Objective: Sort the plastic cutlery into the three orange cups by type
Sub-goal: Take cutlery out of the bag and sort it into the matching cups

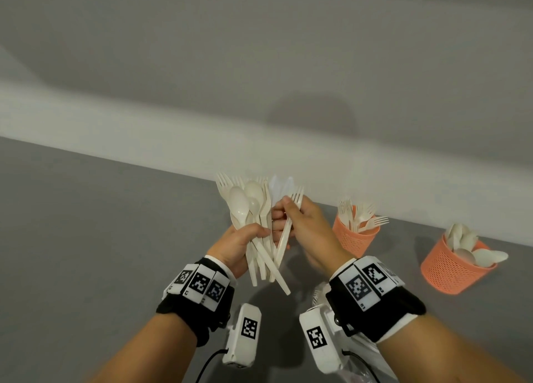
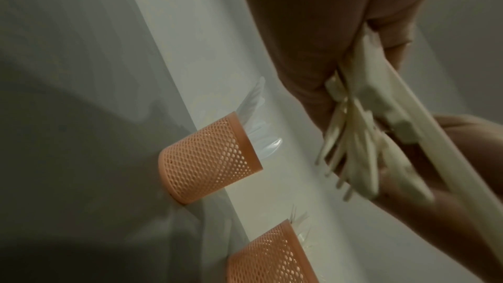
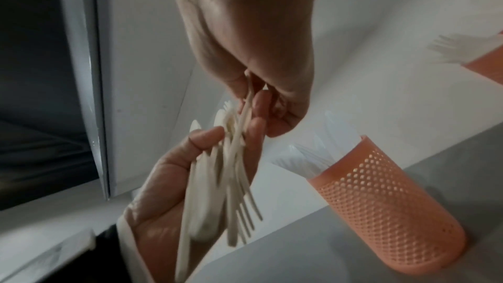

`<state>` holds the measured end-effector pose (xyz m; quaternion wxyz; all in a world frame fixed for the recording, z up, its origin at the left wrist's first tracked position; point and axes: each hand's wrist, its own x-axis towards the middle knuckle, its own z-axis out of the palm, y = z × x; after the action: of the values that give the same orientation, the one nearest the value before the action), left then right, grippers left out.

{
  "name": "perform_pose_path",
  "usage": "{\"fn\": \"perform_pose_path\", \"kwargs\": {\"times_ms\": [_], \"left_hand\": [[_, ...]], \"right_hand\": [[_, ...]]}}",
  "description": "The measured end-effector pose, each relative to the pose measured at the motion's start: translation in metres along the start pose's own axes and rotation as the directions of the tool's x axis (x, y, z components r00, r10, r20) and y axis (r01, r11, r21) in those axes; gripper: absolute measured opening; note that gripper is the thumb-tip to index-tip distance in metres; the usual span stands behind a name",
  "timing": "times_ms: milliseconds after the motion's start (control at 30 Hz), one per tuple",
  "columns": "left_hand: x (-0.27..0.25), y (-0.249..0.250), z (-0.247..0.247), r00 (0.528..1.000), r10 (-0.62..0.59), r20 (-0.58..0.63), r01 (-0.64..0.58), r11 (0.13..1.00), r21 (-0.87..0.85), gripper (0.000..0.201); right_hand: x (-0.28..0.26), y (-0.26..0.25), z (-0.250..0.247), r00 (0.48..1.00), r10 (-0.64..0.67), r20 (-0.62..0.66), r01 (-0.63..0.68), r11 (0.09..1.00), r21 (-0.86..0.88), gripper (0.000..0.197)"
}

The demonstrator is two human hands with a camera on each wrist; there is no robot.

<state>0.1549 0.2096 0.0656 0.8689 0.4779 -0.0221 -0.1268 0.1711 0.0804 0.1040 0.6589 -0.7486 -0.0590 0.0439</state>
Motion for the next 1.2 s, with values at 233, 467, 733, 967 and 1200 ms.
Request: {"fn": "perform_pose_path", "kwargs": {"times_ms": [233,467,733,967,1200], "left_hand": [[0.002,-0.001,0.0,1.0,-0.025,-0.002,0.025,1.0,0.0,0.036],[-0.001,-0.001,0.006,0.999,-0.005,0.04,0.006,1.0,-0.024,0.04],[0.006,0.002,0.0,0.998,-0.02,-0.056,0.017,0.999,-0.049,0.026],[0.002,0.005,0.0,0.988,-0.151,-0.016,0.15,0.987,-0.052,0.036],[0.002,0.003,0.001,0.98,-0.189,0.06,0.19,0.982,-0.013,0.034]], "right_hand": [[-0.001,-0.007,-0.005,0.993,-0.114,-0.04,0.107,0.984,-0.142,0.01],[-0.011,-0.009,0.002,0.991,-0.089,0.098,0.119,0.922,-0.369,0.014],[-0.001,-0.013,-0.012,0.977,-0.21,0.027,0.207,0.922,-0.328,0.015],[-0.005,-0.019,-0.033,0.847,-0.278,0.453,0.495,0.724,-0.481,0.026],[0.002,-0.015,-0.037,0.731,-0.241,0.638,0.682,0.228,-0.695,0.014]]}}
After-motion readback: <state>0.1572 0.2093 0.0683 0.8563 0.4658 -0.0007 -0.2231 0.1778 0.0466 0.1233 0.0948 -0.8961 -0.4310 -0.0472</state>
